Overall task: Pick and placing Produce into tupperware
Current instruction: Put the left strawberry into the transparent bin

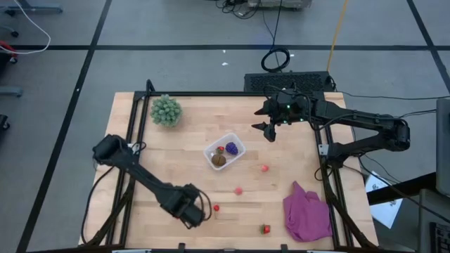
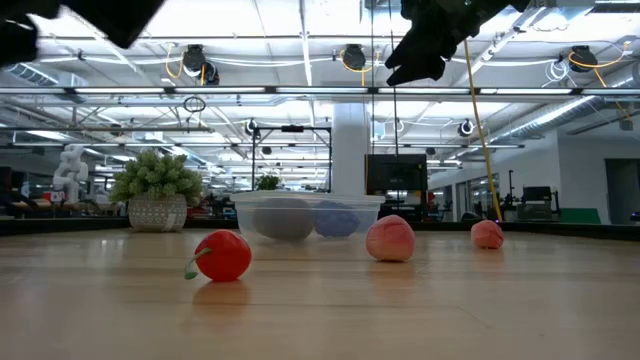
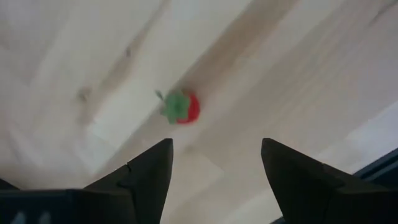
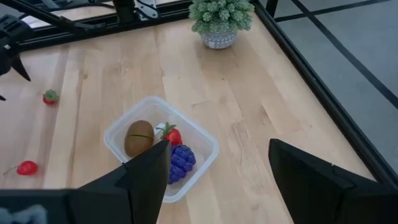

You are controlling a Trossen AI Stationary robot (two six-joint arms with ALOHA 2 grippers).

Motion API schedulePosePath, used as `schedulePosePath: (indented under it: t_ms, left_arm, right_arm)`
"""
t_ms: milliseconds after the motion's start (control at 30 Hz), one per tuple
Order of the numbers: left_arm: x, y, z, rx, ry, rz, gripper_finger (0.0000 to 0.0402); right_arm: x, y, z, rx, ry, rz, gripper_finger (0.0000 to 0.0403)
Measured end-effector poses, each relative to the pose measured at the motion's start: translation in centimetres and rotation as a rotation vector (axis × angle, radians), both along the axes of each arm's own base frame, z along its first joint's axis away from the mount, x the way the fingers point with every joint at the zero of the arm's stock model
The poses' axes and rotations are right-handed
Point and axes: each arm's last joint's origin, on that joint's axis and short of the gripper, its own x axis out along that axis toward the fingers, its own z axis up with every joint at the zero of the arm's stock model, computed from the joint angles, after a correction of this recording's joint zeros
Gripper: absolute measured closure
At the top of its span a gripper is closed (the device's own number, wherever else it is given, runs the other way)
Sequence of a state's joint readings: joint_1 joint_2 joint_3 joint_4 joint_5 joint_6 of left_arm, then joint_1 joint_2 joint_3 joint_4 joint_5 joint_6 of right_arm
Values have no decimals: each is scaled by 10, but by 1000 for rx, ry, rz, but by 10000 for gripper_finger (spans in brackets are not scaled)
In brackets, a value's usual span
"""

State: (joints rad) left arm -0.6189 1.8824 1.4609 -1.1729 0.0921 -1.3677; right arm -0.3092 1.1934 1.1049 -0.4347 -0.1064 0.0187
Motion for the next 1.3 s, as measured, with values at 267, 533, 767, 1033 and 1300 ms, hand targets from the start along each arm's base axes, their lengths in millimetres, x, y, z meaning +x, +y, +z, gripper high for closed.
schedulePosePath:
  t_ms: [267,533,767,1033,1300]
  left_arm:
    - [-19,-13,-11,37,10,68,144]
    - [-19,4,-43,41,11,27,144]
    - [-20,18,-70,-11,1,9,144]
    - [-20,24,-77,-46,-1,-3,144]
    - [-20,24,-78,-47,0,-5,144]
  right_arm:
    - [1,3,0,0,-4,12,140]
    - [1,3,0,22,-7,-3,140]
    - [1,3,0,22,-7,-3,140]
    - [1,2,1,19,-18,-2,140]
    - [2,2,2,17,-24,-2,140]
